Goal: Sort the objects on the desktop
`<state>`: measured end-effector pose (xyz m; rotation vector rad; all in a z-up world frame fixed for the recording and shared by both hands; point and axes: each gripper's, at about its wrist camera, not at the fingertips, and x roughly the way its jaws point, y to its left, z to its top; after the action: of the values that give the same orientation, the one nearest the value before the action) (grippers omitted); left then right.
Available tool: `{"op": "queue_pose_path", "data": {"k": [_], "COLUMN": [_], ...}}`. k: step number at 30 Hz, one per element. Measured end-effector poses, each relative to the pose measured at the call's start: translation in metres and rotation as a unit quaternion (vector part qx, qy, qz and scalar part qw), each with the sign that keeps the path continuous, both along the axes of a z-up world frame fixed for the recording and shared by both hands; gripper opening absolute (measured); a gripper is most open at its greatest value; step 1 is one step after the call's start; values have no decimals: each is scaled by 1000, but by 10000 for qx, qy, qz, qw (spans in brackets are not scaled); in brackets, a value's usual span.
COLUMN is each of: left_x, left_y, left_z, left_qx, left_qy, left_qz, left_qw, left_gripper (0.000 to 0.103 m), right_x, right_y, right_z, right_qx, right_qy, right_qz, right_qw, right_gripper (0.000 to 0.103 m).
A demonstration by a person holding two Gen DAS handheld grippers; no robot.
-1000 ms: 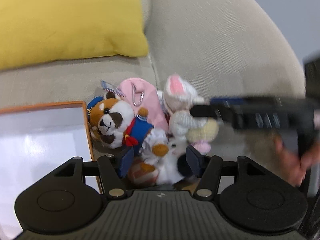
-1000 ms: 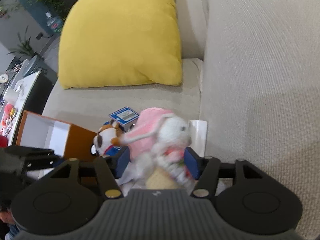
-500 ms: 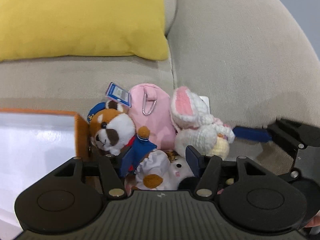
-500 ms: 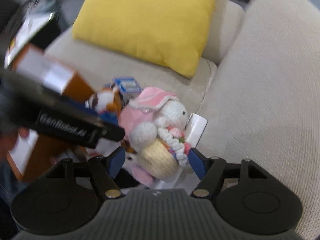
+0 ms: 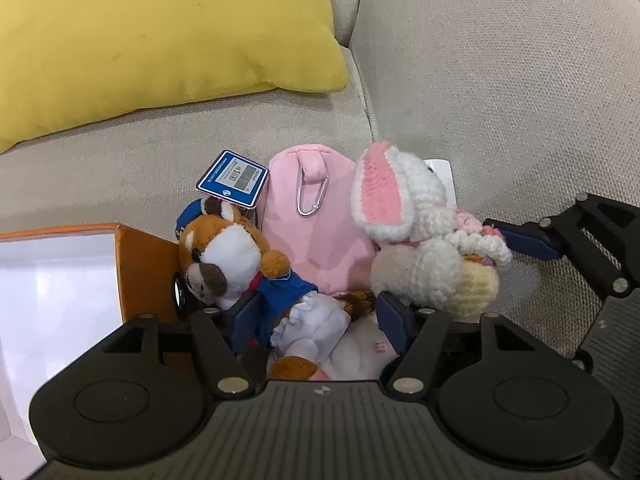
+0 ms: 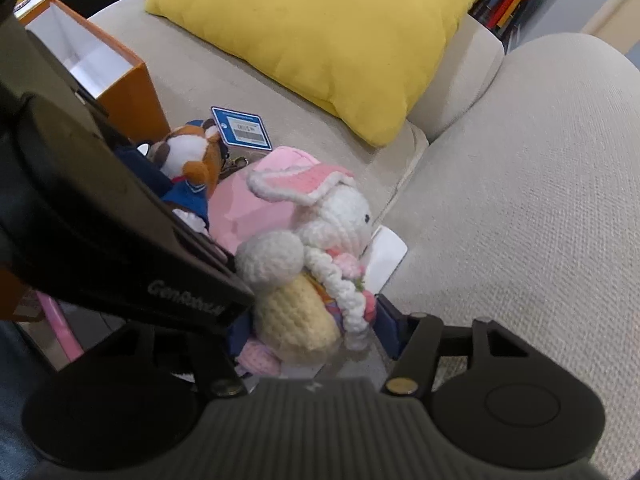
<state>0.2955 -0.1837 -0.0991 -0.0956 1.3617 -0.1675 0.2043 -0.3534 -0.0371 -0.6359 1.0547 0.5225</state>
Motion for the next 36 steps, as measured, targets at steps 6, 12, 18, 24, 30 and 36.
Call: {"op": "queue_pose_path", "data": {"k": [6, 12, 18, 24, 30, 36], "left_x": [2, -2, -10, -22, -36, -51], "left_y": [-2, -6, 9, 17, 24, 36], "left_z": [-2, -2, 7, 23, 52, 87], "left_qx": [205, 544, 215, 34, -278, -547], "left_qy": [200, -3, -244, -604, -1040, -1385], "left_qz": [-66, -124, -223, -368, -576, -781], "left_qw": [9996, 9984, 9992, 9975, 9925, 9858], "left_gripper": [76, 51, 42, 37, 30, 27], "right_x": [-7, -10, -10, -13, -19, -21], "right_y": [-3, 1, -3, -4, -4, -10], "right_z": [9, 7, 20, 32, 50, 76], "right_qx": [4, -101, 6, 152, 380, 880], "right_qy": [7, -79, -207, -328, -453, -584], "right_qz": [47, 124, -5, -89, -137, -222], "right_qw": [10000, 9998, 9998, 9993, 9982, 9942], "right_gripper": [62, 62, 62, 62, 62, 62]}}
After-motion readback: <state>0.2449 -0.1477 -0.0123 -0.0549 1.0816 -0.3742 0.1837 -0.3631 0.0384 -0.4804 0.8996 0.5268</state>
